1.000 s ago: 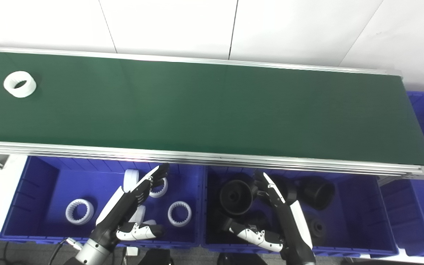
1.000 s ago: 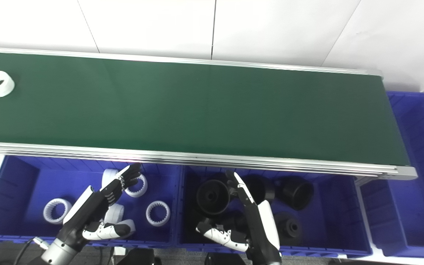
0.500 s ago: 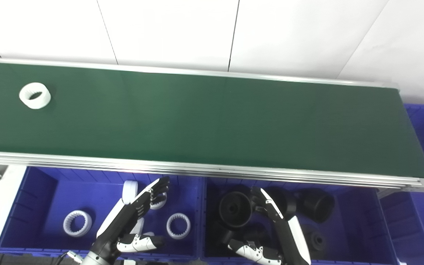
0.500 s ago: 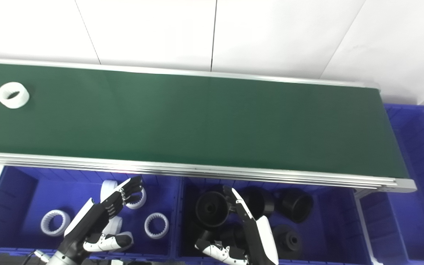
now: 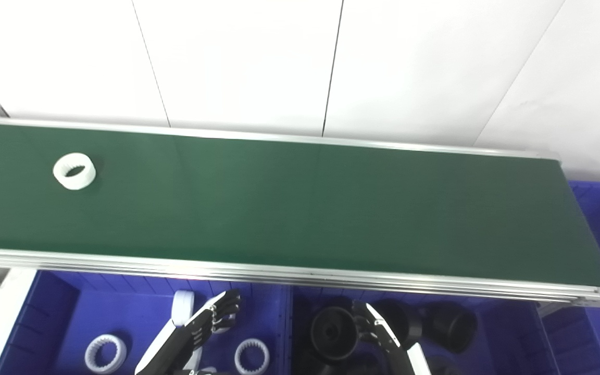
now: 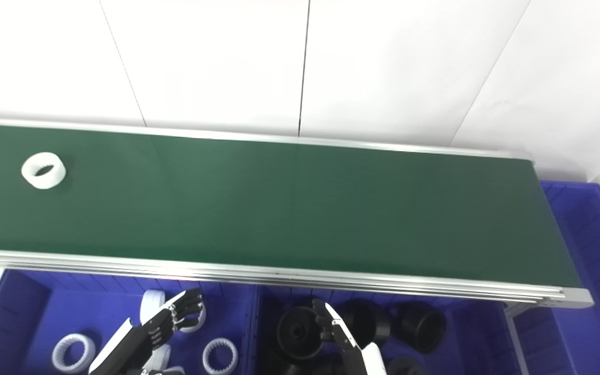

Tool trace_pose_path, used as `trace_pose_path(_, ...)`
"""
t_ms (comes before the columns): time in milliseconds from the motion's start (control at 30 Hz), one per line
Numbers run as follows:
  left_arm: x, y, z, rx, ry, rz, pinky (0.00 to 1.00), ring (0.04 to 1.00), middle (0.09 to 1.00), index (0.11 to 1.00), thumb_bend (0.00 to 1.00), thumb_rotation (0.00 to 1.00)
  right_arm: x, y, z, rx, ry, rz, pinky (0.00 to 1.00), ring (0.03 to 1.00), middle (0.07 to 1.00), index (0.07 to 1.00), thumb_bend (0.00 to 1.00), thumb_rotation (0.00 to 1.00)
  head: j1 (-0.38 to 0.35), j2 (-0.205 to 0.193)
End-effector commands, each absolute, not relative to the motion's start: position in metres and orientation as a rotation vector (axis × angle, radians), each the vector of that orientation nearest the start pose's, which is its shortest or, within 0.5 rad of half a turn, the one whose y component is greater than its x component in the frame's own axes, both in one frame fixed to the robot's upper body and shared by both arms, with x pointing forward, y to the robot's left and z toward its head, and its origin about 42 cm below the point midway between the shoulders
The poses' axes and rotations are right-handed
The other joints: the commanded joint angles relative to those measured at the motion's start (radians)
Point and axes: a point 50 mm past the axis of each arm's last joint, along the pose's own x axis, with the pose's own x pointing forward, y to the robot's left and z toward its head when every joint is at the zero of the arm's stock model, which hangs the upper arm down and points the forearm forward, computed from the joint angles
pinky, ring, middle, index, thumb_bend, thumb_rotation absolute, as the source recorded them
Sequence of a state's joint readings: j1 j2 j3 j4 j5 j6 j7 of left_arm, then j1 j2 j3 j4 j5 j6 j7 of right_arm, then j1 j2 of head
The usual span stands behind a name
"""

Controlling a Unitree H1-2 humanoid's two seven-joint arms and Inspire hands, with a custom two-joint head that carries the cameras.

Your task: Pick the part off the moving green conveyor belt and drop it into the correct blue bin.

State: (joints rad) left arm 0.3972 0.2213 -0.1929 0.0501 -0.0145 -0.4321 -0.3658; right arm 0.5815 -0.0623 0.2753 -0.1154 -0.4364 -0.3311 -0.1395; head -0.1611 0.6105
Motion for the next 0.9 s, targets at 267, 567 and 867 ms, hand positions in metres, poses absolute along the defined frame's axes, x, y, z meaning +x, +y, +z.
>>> trace_pose_path(267,0.122,0.226,0.037,0.133,-0.012,-0.516,0.84,0.909,0.93,0.917,0.81,0.52,0.074,-0.179,0.056,-0.319,0.0,0.138,0.8,0.873,0.901,0.911,0.86,0.35,0.119,-0.014)
trace_pose_path(567,0.126,0.208,0.032,0.174,-0.014,-0.529,0.78,0.848,0.88,0.872,0.81,0.55,0.072,-0.198,0.049,-0.332,0.029,0.144,0.92,0.964,0.986,0.992,0.83,0.39,0.419,-0.095)
trace_pose_path(867,0.132,0.207,0.034,0.098,-0.03,-0.508,0.76,0.826,0.862,0.852,0.79,0.51,0.074,-0.198,0.048,-0.337,0.031,0.151,1.0,1.0,1.0,1.0,0.83,0.37,0.403,-0.099)
